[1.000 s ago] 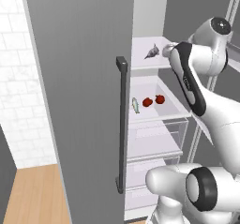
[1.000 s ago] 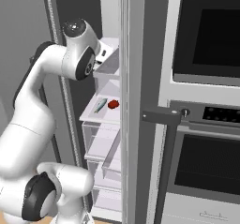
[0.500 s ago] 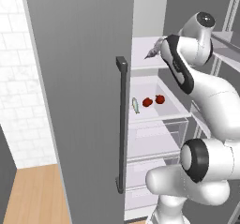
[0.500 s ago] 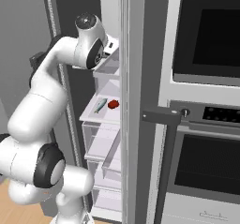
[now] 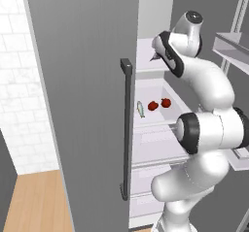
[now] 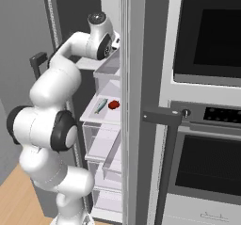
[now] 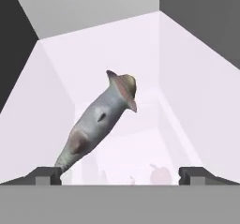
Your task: Place one bell pepper and one fish in each tupperware on the nearby counter, to pack two identical lunches.
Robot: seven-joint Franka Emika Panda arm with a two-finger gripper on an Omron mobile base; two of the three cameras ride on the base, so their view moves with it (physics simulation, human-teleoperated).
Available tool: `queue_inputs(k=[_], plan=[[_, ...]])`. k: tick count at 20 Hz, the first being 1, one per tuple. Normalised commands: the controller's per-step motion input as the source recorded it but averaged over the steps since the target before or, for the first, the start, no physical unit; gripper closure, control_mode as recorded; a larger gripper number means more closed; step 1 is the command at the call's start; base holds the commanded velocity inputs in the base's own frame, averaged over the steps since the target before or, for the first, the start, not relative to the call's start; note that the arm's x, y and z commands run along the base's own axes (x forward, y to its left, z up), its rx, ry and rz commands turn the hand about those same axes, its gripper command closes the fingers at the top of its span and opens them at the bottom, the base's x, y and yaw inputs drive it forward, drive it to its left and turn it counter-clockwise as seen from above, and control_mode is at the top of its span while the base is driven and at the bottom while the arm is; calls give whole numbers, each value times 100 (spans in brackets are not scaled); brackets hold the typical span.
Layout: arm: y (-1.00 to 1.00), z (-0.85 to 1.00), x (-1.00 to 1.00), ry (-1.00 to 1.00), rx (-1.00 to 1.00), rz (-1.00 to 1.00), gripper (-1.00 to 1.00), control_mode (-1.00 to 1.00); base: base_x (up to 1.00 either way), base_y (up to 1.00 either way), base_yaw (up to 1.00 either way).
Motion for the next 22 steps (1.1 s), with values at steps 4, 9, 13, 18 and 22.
queue_inputs(k=[4,9,13,18,22], plan=[[15,-3,85,6,0,-2,-100,-100,0,0,0],[8,-14,56,8,0,-2,-100,-100,0,0,0],[0,-29,31,12,0,-6,-100,-100,0,0,0],[0,-33,11,12,0,-5,-100,-100,0,0,0],[0,-39,1,10,0,-4,100,-100,0,0,0]])
